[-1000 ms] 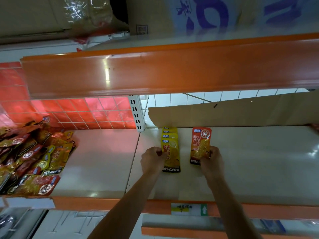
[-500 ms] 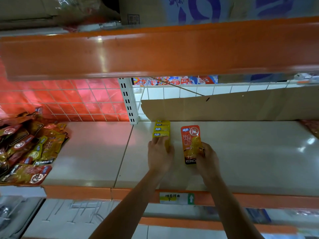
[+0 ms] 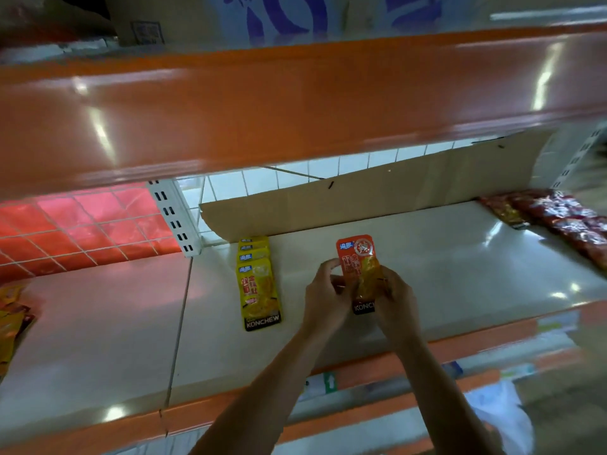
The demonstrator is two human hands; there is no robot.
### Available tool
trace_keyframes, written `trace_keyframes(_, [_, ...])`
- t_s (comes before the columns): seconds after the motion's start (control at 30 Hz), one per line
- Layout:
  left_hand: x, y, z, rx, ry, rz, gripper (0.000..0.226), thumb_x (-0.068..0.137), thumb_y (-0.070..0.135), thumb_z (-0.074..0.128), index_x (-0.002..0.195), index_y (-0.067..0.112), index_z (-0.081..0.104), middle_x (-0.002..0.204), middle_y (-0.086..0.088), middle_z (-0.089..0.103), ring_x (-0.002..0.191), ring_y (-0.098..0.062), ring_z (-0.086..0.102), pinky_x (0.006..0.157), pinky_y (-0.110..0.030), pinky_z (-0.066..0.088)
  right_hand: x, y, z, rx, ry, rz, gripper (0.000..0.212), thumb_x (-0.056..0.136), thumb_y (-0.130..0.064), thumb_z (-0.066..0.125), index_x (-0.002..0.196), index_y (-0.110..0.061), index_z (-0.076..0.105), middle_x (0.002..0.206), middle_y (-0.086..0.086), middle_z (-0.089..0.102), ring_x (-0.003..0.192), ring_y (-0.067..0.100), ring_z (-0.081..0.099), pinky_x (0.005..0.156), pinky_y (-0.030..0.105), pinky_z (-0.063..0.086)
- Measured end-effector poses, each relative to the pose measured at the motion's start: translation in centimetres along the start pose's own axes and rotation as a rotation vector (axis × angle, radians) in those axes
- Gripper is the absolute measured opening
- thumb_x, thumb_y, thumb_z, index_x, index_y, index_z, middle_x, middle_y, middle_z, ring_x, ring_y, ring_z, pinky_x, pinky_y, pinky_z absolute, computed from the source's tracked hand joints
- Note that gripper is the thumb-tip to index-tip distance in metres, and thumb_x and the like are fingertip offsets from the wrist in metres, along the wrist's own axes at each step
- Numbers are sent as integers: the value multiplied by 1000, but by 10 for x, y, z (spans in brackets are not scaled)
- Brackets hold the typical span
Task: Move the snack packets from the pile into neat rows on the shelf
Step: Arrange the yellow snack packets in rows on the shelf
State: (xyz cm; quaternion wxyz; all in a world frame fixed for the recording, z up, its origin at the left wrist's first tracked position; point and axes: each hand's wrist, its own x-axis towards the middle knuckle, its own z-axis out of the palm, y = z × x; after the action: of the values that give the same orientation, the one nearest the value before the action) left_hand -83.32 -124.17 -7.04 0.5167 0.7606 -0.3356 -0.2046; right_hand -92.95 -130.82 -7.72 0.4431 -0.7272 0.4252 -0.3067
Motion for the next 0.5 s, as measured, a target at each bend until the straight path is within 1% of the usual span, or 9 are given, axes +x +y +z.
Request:
trace_keyframes(0.07, [2, 5, 9, -20, -30, -11, 42, 88, 32, 67, 127, 24, 51, 99, 6, 65, 77, 6, 57, 60, -1, 43, 5, 5, -8, -13, 19, 24, 30, 92, -3, 50, 118, -10, 62, 98, 4, 68, 82, 15, 63, 66, 21, 48])
trace_keyframes(0.13, [7, 9, 19, -42, -49, -26, 44, 86, 34, 69, 126, 26, 52, 98, 6, 66, 80, 2, 60, 68, -10, 50, 13, 12, -16, -36, 56, 39, 32, 91, -3, 51, 119, -12, 63, 99, 3, 68, 83, 15, 63, 63, 18, 45])
trace_keyframes(0.17, [10, 11, 25, -44, -61, -35, 46, 86, 36, 70, 127, 26, 52, 98, 5, 67, 81, 0, 61, 69, -14, 51, 17, 16, -21, -48, 73, 46, 33, 91, -4, 51, 119, -14, 63, 100, 3, 69, 83, 15, 63, 62, 17, 45])
trace_keyframes(0.23, [17, 17, 39, -44, -85, -42, 47, 85, 37, 70, 127, 24, 53, 100, 4, 68, 82, 0, 61, 66, -12, 47, 26, 23, -33, -35, 95, 58, 34, 92, -5, 51, 122, -16, 62, 102, 2, 69, 86, 15, 64, 66, 21, 51])
trace_keyframes(0.3, [24, 24, 56, -42, -96, -29, 46, 86, 37, 69, 127, 21, 55, 106, 3, 69, 84, 1, 60, 67, -10, 45, 36, 29, -48, -17, 105, 70, 36, 92, -5, 50, 124, -16, 61, 104, 4, 69, 90, 17, 65, 75, 34, 57])
trace_keyframes(0.33, [27, 28, 65, -41, -98, -22, 44, 87, 36, 68, 126, 20, 56, 108, 3, 69, 83, 1, 59, 67, -9, 44, 42, 32, -57, -17, 106, 79, 37, 91, -5, 50, 125, -17, 61, 105, 4, 69, 91, 18, 65, 79, 38, 57])
trace_keyframes(0.37, [30, 32, 75, -42, -101, -17, 42, 87, 34, 68, 125, 20, 57, 108, 3, 68, 83, 2, 59, 68, -9, 44, 48, 35, -66, -19, 109, 87, 38, 91, -5, 49, 125, -18, 61, 106, 4, 69, 92, 18, 65, 81, 40, 57])
trace_keyframes(0.43, [39, 43, 99, -47, -104, -20, 40, 87, 33, 68, 123, 18, 59, 110, 2, 67, 85, -1, 59, 72, -12, 46, 61, 43, -88, -29, 115, 87, 39, 91, -6, 49, 126, -20, 61, 107, 3, 69, 93, 17, 65, 81, 37, 56])
trace_keyframes(0.5, [49, 55, 126, -60, -93, -36, 38, 87, 32, 69, 120, 17, 61, 111, 1, 68, 88, -6, 61, 77, -17, 49, 75, 51, -114, -54, 118, 74, 37, 92, -7, 49, 124, -19, 62, 106, 3, 70, 92, 17, 64, 78, 31, 54])
